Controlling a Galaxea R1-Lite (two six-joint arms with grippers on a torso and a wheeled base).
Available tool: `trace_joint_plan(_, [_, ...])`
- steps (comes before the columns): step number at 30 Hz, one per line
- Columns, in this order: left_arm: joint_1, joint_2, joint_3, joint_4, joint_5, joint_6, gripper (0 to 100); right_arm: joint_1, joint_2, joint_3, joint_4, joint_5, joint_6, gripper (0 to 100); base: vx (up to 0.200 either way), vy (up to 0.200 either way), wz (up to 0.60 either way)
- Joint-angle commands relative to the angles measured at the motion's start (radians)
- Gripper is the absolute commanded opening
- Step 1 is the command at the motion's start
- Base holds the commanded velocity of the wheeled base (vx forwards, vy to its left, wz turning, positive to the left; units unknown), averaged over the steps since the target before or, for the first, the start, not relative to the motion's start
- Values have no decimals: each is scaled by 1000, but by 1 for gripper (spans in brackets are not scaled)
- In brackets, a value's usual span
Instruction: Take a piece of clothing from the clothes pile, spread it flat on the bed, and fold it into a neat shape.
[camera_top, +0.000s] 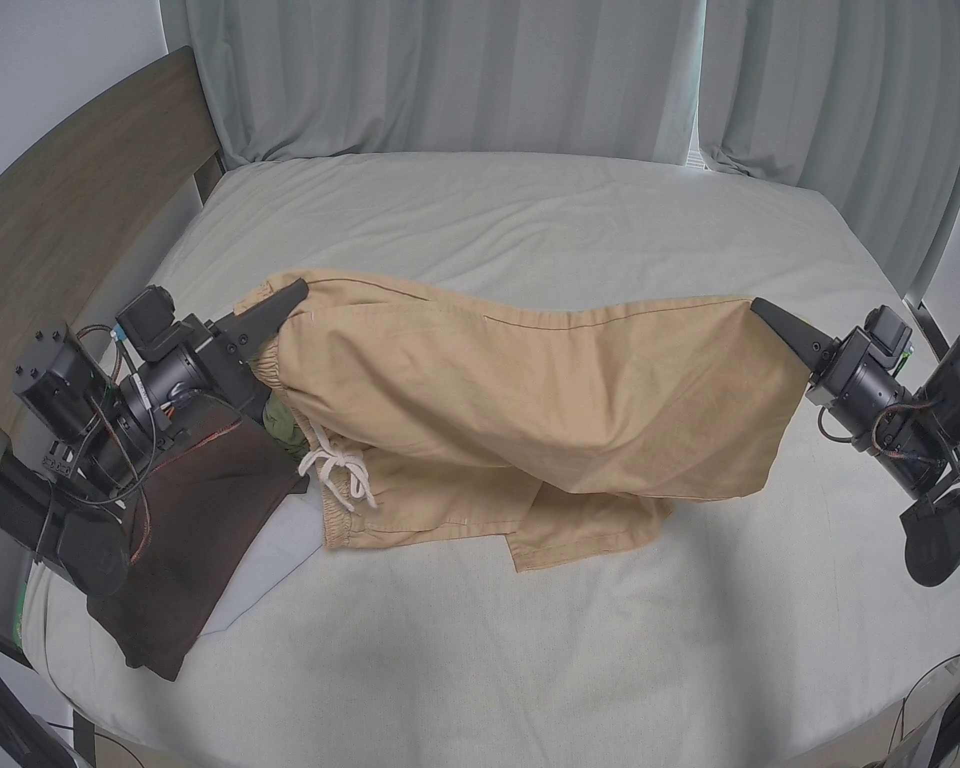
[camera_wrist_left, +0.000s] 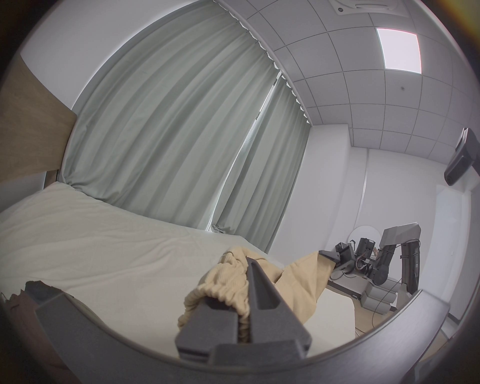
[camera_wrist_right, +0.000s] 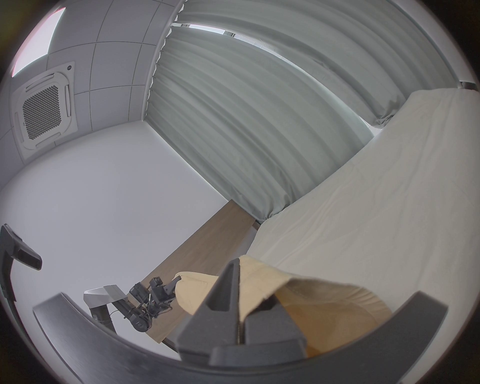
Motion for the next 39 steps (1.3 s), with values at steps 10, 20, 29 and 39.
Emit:
trace_joint_plan(10, [61,68,21,0,-30,0,0,-61,37,-17,0,1,-2,0,0,0,0])
trace_joint_plan(20, [67,79,16,0,-28,0,0,-77,61,-20,0,1,-7,0,0,0,0])
trace_joint_plan(29, [69,81,15,0,-26,0,0,-78,69,-23,0,1,-7,0,0,0,0])
trace_joint_plan(39, [66,91,1,0,-16,-2,0,-80,103,-23,0,0,-44,0,0,0,0])
